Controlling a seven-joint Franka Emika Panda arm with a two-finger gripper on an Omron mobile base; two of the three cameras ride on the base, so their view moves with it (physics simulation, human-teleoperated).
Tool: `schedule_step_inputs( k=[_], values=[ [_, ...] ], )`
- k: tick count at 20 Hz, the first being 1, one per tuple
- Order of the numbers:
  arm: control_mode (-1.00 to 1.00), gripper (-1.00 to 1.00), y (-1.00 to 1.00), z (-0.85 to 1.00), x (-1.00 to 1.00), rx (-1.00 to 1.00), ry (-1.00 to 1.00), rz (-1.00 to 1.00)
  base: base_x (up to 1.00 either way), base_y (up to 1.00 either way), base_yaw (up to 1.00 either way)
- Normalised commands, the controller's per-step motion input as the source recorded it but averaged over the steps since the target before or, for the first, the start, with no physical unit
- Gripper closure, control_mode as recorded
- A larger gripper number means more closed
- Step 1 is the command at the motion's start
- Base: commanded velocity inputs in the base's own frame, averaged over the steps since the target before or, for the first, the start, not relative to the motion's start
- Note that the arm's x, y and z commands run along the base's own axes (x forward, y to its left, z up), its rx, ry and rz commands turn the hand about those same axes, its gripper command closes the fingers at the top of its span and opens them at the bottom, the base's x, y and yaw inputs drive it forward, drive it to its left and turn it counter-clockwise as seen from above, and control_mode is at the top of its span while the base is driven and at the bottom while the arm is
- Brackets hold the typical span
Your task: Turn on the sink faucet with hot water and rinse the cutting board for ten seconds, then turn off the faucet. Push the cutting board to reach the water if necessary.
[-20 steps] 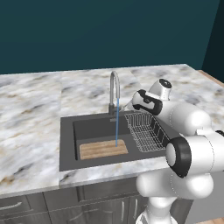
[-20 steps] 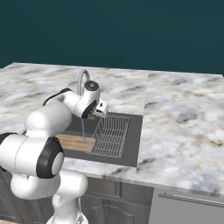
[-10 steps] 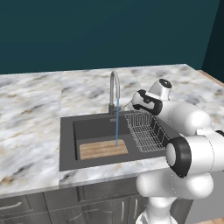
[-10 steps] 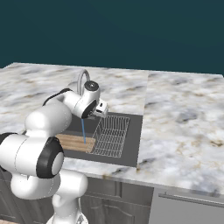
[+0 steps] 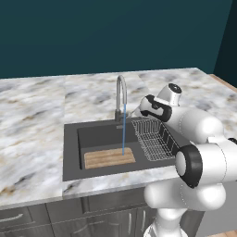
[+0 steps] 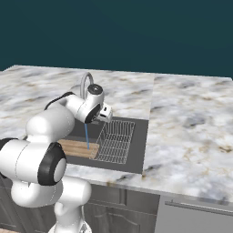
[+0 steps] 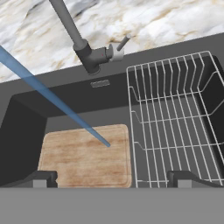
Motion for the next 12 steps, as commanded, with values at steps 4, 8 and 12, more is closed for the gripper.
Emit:
schedule_step_inputs(
  k=[4,8,12],
  values=[
    [-1.00,-1.00,0.00,0.00,0.00,0.00,0.00,0.00,0.00,0.00,0.00],
    [-1.00,-1.00,0.00,0.00,0.00,0.00,0.00,0.00,0.00,0.00,0.00],
    [-1.00,-1.00,0.00,0.00,0.00,0.00,0.00,0.00,0.00,0.00,0.00]
  ],
)
